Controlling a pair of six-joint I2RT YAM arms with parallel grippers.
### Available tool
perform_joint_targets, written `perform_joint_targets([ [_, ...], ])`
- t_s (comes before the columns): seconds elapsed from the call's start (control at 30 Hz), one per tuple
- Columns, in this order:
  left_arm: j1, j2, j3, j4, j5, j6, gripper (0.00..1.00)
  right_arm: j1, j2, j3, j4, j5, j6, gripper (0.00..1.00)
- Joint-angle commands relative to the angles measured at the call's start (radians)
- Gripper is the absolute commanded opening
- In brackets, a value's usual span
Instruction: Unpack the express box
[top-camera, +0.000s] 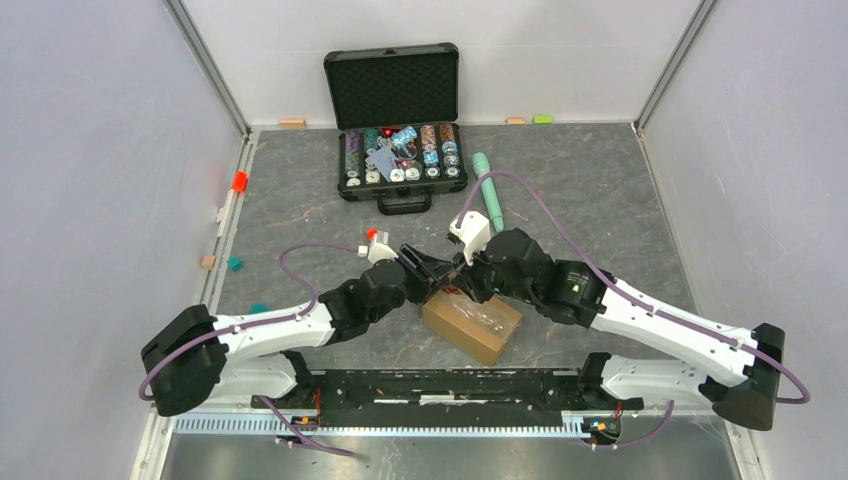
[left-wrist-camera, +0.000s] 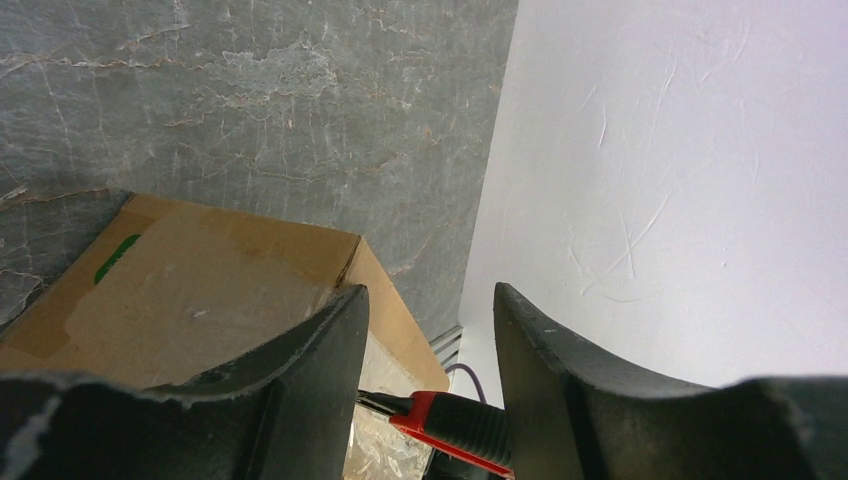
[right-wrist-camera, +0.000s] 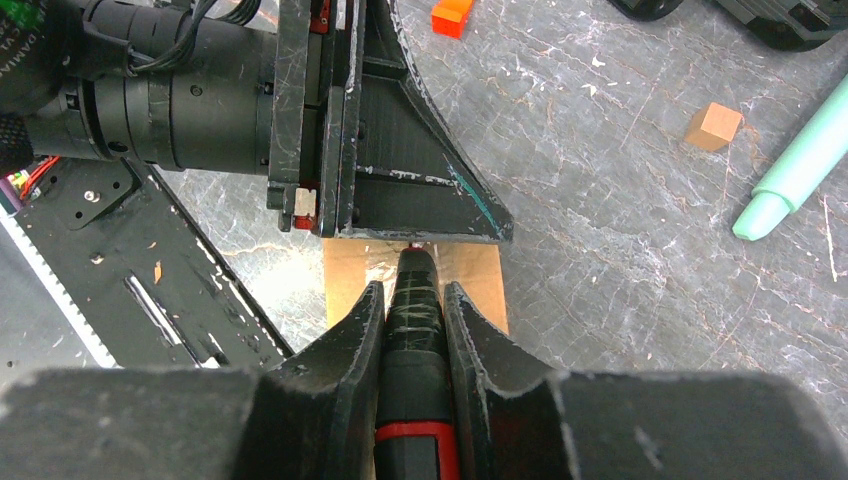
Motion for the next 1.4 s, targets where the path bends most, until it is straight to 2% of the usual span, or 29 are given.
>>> perform_joint_targets([
  [0.0, 0.003, 0.06, -0.076, -0.313, -0.058, 0.115, 0.59, 0.004, -0.02, 0.063, -0.062, -0.004, -0.019, 0.0],
  [0.27, 0.003, 0.059, -0.064, -0.315, -0.05, 0.155, 0.59, 0.004, -0.041, 0.029, -0.089, -0.002, -0.024, 0.0],
  [0.6, 0.008, 0.079, -0.032, -0.322, -0.042, 0.196, 0.59, 0.008, -0.071, -0.177, -0.092, -0.058, 0.0, 0.0],
  [0.77, 0.041, 0.095, -0.013, -0.314, -0.019, 0.24, 0.59, 0.01, -0.075, -0.196, -0.066, -0.041, 0.019, 0.0],
  [0.9, 0.123, 0.084, 0.028, -0.318, 0.025, 0.34, 0.6, 0.01, -0.044, -0.194, 0.028, -0.004, 0.072, 0.0],
  [1.17, 0.317, 0.064, 0.285, -0.455, 0.157, 0.595, 0.6, 0.011, 0.02, -0.195, 0.38, 0.108, 0.18, 0.0],
  [1.3, 0.339, 0.042, 0.389, -0.518, 0.203, 0.616, 0.61, 0.01, 0.029, -0.227, 0.502, 0.154, 0.188, 0.0],
  [1.37, 0.34, 0.016, 0.408, -0.533, 0.214, 0.597, 0.63, 0.01, 0.042, -0.23, 0.509, 0.163, 0.182, 0.0],
])
